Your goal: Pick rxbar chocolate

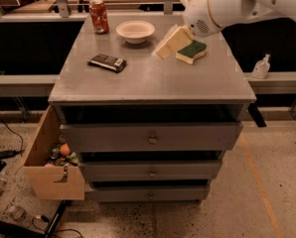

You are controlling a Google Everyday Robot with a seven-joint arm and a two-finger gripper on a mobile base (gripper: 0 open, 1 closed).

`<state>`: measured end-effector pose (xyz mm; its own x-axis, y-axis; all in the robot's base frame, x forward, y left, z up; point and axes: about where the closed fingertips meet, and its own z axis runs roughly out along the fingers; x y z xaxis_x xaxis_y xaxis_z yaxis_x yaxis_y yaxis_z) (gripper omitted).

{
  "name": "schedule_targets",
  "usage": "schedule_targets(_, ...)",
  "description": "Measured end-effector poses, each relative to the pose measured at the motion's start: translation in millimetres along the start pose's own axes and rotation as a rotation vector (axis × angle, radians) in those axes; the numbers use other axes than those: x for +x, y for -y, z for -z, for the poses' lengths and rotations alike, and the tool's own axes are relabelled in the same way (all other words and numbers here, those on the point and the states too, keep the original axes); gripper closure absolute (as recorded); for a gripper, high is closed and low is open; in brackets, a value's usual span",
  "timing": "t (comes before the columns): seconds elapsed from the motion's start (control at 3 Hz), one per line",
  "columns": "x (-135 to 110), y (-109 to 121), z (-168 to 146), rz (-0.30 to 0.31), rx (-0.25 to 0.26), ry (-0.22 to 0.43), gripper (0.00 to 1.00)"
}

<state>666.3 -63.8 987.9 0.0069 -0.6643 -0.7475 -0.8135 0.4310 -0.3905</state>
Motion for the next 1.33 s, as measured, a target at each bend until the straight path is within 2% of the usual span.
schedule_targets(0.33,-3,18,-56,-0.038,-0.028,0.06,0.0)
schedule_targets(1.0,0,27,-124,-0.074,-0.026,0.147,0.0)
schedule_targets(1.33,-9,-13,-192,-0.09,-0.076,0.19,0.0)
